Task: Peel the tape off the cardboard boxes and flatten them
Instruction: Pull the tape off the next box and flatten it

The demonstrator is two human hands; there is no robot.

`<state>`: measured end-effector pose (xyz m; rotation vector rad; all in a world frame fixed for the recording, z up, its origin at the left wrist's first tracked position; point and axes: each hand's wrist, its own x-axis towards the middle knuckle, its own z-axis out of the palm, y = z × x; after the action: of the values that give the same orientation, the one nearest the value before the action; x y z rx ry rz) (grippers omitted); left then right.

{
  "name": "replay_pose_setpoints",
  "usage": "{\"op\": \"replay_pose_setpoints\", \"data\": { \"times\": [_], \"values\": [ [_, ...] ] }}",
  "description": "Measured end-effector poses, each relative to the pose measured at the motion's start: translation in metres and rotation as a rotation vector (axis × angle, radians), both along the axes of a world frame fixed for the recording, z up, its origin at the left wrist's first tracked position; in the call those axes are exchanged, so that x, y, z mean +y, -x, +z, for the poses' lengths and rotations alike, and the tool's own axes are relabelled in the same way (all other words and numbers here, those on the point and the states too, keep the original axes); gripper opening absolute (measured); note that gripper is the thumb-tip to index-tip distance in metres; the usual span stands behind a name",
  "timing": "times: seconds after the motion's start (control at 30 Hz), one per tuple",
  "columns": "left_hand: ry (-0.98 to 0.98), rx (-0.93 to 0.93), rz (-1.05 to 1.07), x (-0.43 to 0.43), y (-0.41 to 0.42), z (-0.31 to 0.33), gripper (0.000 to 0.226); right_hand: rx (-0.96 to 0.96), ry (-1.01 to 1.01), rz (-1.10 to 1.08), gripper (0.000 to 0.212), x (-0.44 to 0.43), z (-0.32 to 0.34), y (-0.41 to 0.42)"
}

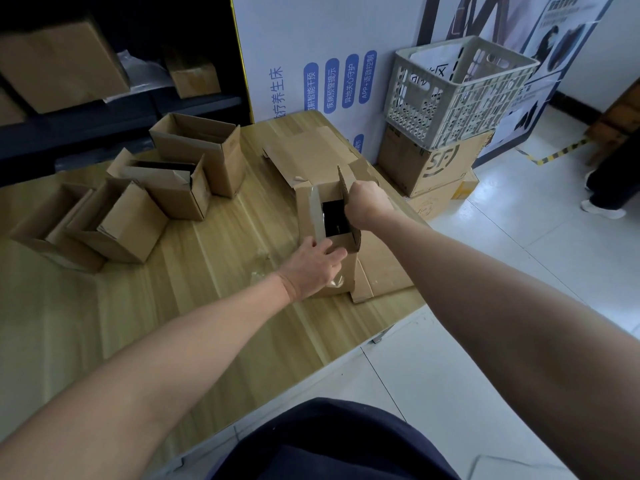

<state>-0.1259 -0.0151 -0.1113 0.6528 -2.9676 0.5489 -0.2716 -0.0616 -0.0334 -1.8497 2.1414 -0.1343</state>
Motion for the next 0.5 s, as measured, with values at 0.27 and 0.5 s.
{"op": "replay_pose_setpoints", "data": {
  "times": [0.27, 0.5],
  "values": [
    [0.016, 0.120, -0.066, -0.006, -0.018, -0.024, 0.018, -0.018, 0.001, -0.042, 0.007, 0.000, 0.000, 0.004],
    [-0.125, 0.504, 0.225, 0.001, -0.038, -0.018, 0.021, -0.029, 0.008, -0.077, 0.017, -0.002, 0.005, 0.005]
  ]
}}
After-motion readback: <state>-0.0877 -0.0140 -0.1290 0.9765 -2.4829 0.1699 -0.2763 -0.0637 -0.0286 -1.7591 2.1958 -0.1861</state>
